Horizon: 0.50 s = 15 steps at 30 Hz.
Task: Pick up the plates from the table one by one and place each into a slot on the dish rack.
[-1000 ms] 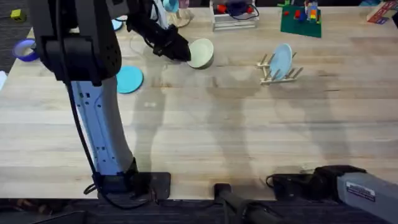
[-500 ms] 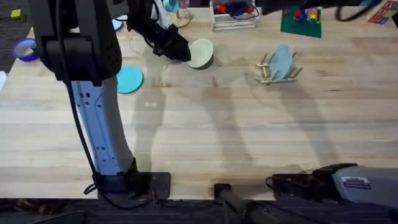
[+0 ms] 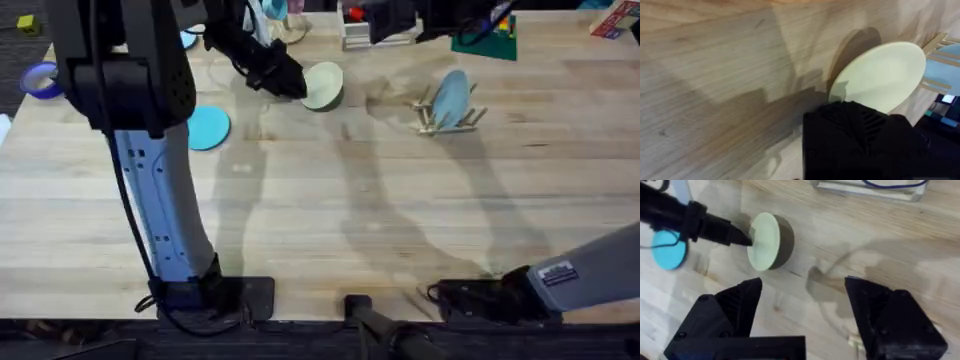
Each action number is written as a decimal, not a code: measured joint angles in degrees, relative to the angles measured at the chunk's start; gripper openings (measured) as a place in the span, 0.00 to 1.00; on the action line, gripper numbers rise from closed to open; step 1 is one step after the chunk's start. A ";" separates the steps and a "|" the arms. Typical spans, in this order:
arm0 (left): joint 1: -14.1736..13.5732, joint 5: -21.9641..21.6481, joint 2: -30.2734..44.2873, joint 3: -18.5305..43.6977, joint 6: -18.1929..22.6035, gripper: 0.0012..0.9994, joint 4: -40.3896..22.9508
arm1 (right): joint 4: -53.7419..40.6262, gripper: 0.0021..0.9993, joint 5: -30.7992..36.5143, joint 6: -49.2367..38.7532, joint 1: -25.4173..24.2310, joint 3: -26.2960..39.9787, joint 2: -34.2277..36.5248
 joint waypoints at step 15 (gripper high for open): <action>0.00 -0.07 0.00 0.00 0.00 0.04 0.00 | 11.32 1.00 -4.24 8.51 0.15 0.00 10.72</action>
